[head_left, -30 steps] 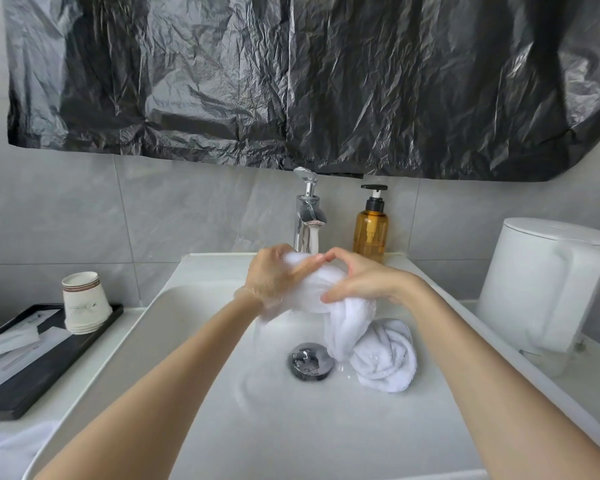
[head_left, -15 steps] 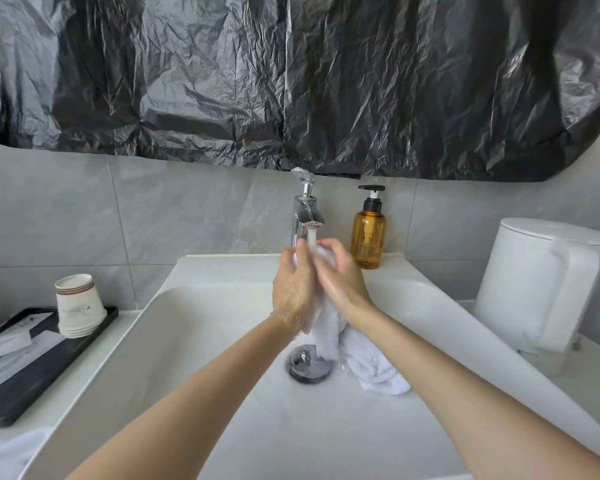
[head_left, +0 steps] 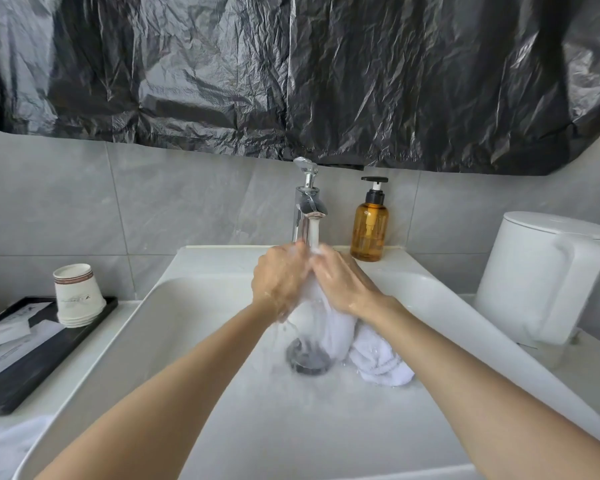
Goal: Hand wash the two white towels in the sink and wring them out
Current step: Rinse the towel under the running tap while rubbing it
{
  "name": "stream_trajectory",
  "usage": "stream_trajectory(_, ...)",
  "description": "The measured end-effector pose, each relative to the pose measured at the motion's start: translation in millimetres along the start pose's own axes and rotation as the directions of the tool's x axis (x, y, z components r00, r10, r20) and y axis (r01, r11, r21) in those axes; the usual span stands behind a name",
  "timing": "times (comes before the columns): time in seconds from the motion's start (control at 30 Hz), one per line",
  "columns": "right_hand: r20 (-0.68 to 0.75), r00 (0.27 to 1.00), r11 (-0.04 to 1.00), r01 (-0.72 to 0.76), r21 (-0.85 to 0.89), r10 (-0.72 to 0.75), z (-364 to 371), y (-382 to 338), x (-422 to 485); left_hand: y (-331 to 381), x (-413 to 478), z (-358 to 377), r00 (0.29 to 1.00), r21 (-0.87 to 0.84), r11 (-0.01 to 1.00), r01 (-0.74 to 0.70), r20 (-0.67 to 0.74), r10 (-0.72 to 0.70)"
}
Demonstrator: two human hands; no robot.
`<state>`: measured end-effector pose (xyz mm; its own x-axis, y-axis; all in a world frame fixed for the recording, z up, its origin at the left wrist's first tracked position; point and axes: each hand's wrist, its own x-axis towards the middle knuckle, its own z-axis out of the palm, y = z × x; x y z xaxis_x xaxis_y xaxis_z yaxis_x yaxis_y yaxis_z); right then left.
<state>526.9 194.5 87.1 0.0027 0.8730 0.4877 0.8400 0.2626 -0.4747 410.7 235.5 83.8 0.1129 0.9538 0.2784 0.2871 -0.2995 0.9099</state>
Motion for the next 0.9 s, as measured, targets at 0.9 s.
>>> stream_trajectory(0.9,0.341,0.92,0.887,-0.311,0.341,0.191,0.3,9.8,12.6,-32.3,36.2,-73.0,0.962,0.816,0.577,-0.039,-0.126,0.243)
